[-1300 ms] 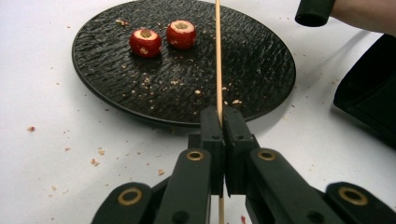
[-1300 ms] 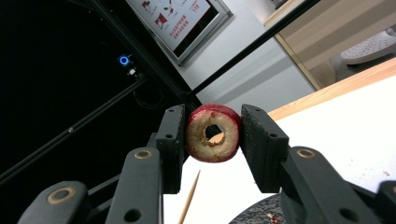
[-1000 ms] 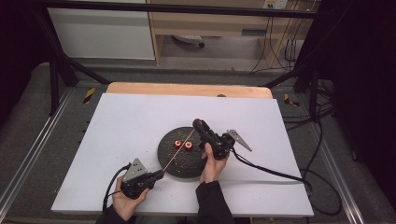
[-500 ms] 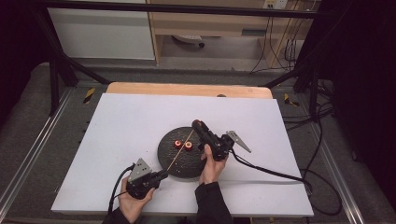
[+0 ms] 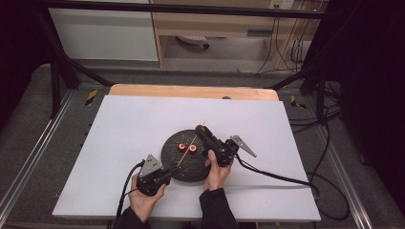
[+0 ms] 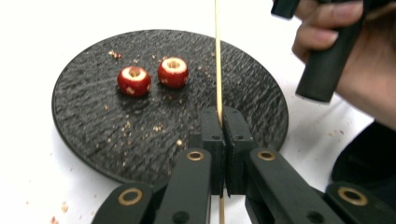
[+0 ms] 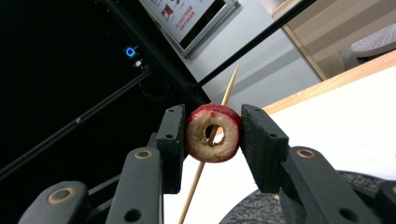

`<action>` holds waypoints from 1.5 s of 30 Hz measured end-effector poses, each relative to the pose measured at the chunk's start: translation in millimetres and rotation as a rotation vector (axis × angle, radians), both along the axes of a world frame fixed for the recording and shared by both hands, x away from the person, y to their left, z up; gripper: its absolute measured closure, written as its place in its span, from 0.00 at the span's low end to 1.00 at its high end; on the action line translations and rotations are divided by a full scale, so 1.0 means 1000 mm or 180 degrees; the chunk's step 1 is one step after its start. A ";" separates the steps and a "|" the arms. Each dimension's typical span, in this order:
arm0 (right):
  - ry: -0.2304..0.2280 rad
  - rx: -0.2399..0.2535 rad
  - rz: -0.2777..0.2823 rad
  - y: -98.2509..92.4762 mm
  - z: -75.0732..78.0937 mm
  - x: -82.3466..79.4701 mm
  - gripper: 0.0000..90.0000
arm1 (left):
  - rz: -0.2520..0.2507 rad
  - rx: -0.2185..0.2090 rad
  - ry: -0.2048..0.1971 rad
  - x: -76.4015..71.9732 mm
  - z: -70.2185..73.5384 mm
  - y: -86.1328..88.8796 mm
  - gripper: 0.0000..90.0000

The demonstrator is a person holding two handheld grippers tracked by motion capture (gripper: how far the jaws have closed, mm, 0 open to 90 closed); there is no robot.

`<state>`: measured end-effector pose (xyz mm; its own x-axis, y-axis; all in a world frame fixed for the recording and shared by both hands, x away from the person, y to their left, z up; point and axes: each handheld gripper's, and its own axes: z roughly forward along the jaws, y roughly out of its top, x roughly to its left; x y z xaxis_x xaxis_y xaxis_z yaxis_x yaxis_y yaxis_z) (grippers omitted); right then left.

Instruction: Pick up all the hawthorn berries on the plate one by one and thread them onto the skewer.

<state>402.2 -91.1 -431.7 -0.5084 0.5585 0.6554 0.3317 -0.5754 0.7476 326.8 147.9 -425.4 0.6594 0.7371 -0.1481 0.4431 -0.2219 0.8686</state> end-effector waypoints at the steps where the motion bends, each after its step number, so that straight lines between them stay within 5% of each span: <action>1: 0.0000 0.0000 0.0000 0.000 0.000 0.000 0.69 | 0.0004 -0.0003 -0.0001 0.001 0.001 -0.001 0.98; 22: 0.0042 -0.0077 0.0110 -0.002 0.003 -0.009 0.69 | -0.0116 -0.0033 -0.0044 0.035 0.019 -0.023 0.98; 45: 0.0179 -0.0259 0.0298 0.001 -0.005 -0.018 0.69 | -0.0141 0.0006 -0.0083 0.049 0.024 -0.035 0.98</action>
<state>384.1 -90.0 -436.6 -0.5247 0.5628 0.6387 0.4237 -0.4781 0.7694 375.4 113.0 -401.7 0.6950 0.7073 -0.1291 0.4101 -0.2425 0.8792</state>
